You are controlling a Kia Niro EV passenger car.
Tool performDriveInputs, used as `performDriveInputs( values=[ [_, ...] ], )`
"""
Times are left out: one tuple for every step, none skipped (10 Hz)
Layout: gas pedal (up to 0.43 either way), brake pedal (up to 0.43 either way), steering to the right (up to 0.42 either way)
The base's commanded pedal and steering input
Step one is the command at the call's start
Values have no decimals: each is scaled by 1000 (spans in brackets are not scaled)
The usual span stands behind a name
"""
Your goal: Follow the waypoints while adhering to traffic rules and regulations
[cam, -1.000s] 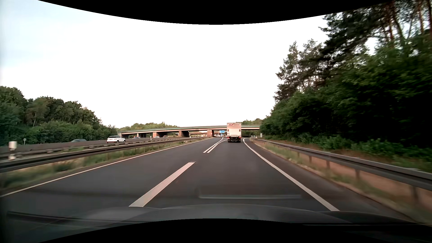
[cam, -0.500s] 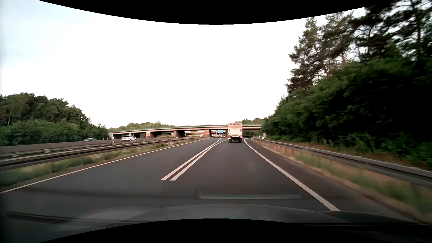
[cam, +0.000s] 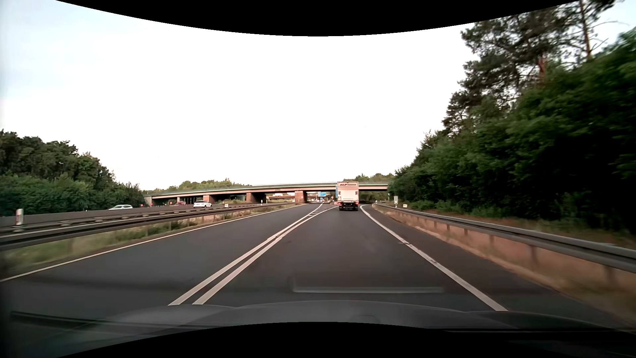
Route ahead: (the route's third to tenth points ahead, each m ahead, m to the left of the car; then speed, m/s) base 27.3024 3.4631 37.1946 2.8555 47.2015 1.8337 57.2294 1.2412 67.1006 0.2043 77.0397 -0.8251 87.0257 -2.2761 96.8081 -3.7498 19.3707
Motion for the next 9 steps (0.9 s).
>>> performDriveInputs(
  values=[
    [39, 0, 1],
    [39, 0, 1],
    [39, 0, 1],
    [39, 0, 1],
    [39, 0, 1],
    [39, 0, 1],
    [39, 0, 1],
    [39, 0, 1],
    [39, 0, 1]
  ],
)
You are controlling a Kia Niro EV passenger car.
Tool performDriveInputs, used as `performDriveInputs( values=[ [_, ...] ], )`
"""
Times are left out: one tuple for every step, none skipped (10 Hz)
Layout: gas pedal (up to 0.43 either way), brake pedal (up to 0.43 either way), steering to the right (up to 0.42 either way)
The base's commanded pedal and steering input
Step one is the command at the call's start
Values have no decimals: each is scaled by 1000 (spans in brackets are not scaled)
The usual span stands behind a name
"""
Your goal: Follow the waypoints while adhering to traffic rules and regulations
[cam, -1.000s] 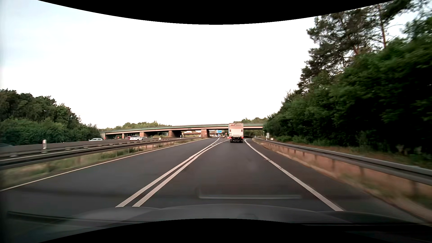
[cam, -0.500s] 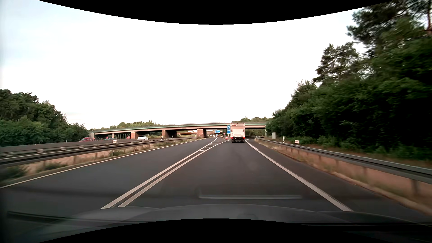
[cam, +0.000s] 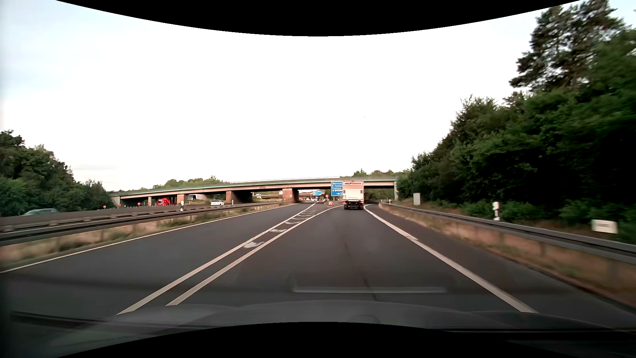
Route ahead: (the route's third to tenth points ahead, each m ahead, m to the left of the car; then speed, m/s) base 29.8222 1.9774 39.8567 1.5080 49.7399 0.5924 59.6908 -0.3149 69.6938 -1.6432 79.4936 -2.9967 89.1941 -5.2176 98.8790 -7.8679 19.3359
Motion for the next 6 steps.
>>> performDriveInputs(
  values=[
    [39, 0, 1],
    [39, 0, 1],
    [39, 0, 1],
    [39, 0, 1],
    [39, 0, 2],
    [39, 0, 2]
  ],
)
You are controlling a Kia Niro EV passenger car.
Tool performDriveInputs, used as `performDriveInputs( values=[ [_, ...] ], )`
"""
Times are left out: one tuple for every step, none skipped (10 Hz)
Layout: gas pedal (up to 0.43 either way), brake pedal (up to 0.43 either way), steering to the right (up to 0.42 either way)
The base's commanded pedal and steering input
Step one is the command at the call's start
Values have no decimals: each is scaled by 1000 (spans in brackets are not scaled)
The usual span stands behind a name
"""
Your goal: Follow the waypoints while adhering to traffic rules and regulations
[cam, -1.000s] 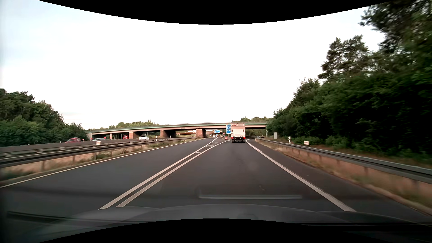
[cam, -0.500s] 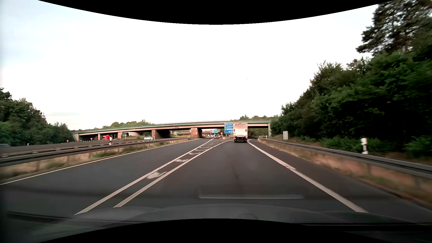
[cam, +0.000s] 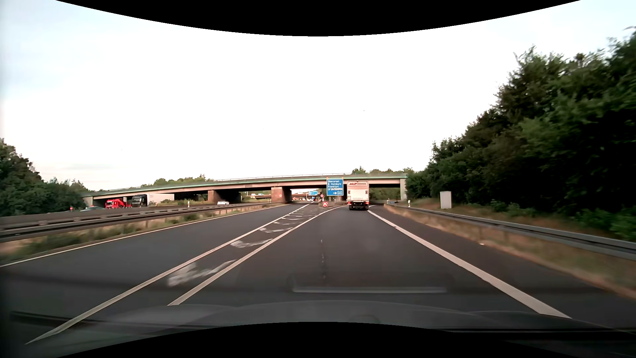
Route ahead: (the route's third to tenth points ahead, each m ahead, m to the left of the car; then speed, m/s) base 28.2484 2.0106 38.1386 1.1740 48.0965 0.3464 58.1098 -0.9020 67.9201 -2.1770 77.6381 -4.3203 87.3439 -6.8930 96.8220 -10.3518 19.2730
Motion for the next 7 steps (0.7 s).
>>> performDriveInputs(
  values=[
    [39, 0, 3],
    [39, 0, 4],
    [39, 0, 5],
    [39, 0, 5],
    [39, 0, 5],
    [39, 0, 6],
    [39, 0, 7]
  ],
)
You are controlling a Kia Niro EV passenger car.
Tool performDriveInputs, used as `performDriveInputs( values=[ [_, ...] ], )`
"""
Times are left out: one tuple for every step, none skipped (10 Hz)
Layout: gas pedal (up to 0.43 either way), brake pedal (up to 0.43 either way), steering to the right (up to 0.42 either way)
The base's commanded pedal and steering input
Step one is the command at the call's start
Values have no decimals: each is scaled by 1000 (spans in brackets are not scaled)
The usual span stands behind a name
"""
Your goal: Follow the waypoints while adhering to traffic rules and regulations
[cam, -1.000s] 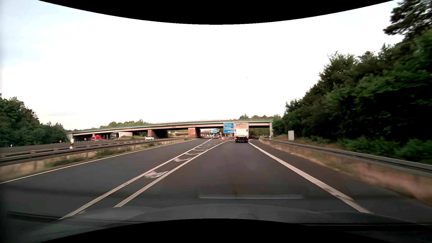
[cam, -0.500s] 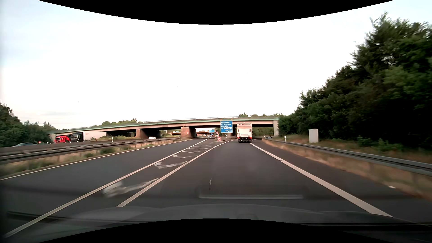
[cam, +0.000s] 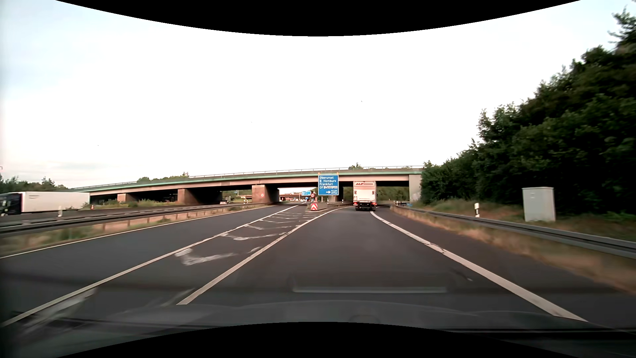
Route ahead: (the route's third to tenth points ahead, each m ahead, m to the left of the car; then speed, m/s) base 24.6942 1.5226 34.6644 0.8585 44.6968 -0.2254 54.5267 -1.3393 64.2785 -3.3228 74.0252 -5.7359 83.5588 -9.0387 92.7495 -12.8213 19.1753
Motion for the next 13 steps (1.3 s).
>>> performDriveInputs(
  values=[
    [39, 0, 8],
    [39, 0, 10],
    [39, 0, 10],
    [39, 0, 11],
    [39, 0, 11],
    [39, 0, 12],
    [39, 0, 13],
    [39, 0, 13],
    [39, 0, 13],
    [39, 0, 14],
    [39, 0, 14],
    [39, 0, 16],
    [39, 0, 18]
  ],
)
